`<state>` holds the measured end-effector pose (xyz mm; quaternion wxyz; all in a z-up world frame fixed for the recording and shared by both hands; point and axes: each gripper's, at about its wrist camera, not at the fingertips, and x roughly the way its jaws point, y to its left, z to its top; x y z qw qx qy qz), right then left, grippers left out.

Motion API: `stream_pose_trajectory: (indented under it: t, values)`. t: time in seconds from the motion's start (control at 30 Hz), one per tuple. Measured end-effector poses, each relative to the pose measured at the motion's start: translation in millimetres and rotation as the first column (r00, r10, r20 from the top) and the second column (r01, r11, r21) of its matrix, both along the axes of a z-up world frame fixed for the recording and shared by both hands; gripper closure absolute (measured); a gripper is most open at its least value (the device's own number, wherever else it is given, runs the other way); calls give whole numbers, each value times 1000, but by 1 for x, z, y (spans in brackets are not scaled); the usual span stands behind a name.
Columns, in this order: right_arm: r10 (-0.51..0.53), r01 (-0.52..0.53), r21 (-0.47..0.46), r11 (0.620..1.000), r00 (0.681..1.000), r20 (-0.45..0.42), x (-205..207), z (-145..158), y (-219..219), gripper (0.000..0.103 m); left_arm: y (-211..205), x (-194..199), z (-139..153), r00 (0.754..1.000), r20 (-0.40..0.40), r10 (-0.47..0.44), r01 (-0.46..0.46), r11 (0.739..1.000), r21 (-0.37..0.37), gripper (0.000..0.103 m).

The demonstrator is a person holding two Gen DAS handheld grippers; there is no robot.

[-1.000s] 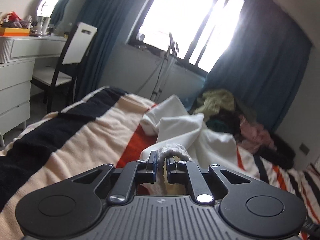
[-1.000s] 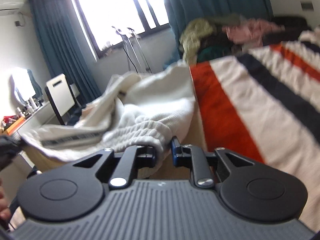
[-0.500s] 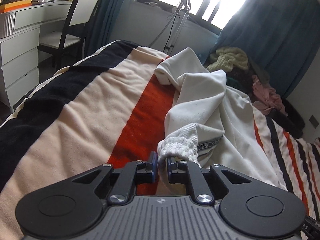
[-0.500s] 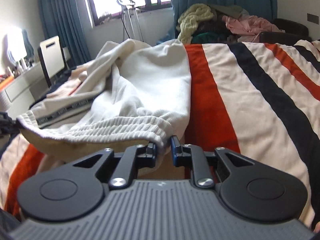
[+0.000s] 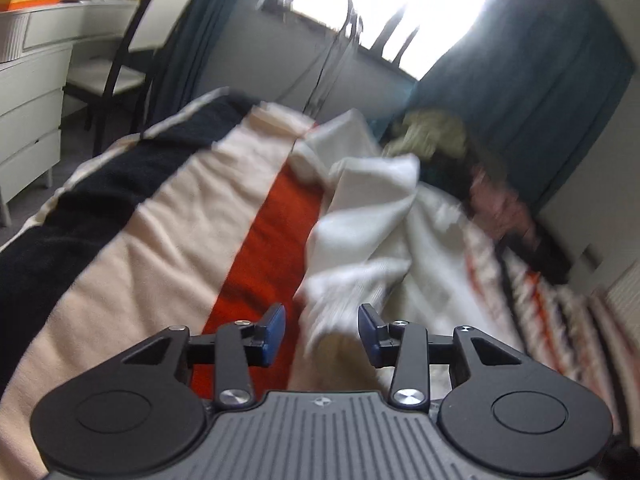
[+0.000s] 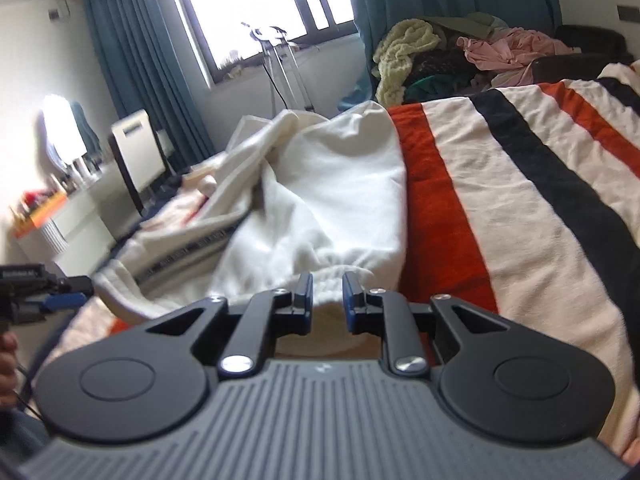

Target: Fold clothes

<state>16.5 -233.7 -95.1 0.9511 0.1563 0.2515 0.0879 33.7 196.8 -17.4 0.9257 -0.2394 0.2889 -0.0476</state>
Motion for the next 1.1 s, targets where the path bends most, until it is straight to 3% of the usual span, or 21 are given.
stream_pose_trajectory:
  t: [0.13,0.33,0.53,0.67,0.77,0.93,1.1]
  values:
    - [-22,19,51,999,999,47,3,1,-2,84,3,-4,7,998,63,3,-2,1000,-15,44]
    - [-38,38,17,999,999,-1,35,-20,10,85,-20,36,-10,998,-61,25,-16,989,145,36]
    - [4,-28,-174,984,990,-138,49,-57,44,84,-51,67,-35,996,-79,-43,71,913,401,29]
    - [12,-40,-224,974,992,-128,44,-58,53,84,-70,76,-49,989,-128,-74,127,870,476,24]
    - [4,-31,-204,979,991,-130,43,-58,49,86,-73,77,-53,990,-124,-63,118,851,512,19]
    - [-34,17,-149,989,993,-112,39,-53,40,87,-58,83,-48,996,-87,23,26,853,521,19]
    - [-148,143,-119,983,988,-41,27,-40,28,86,-39,88,-55,986,-148,79,10,854,521,19]
